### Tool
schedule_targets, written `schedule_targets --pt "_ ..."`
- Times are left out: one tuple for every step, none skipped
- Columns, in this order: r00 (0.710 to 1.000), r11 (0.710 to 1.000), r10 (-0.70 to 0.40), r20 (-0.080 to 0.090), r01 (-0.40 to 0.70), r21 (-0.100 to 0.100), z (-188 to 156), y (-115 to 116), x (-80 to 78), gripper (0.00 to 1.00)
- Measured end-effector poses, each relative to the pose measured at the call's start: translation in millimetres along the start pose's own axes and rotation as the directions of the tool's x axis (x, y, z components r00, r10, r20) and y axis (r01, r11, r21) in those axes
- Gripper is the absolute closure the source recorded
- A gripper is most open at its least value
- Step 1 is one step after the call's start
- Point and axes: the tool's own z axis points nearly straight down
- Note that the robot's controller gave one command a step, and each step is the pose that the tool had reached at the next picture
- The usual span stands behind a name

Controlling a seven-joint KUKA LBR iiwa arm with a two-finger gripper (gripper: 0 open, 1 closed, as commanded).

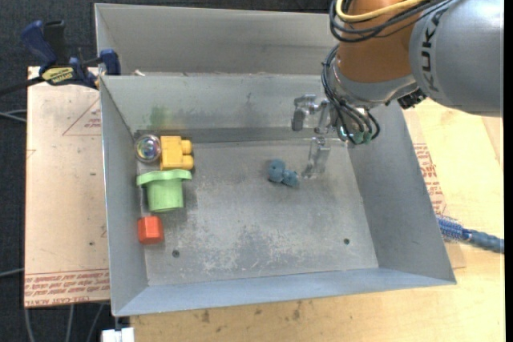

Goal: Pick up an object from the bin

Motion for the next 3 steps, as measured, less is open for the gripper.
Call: schedule_targets --pt "0.899 0.899 -0.437 0.004 0.437 0.002 116 -2 -13.7 0.0" --pt "0.9 0.9 -0.437 0.008 0.437 0.003 114 -2 -15.0 1.0" --pt "0.894 0.895 -0.447 0.017 0.447 0.008 -36 9 -8.1 1.0"
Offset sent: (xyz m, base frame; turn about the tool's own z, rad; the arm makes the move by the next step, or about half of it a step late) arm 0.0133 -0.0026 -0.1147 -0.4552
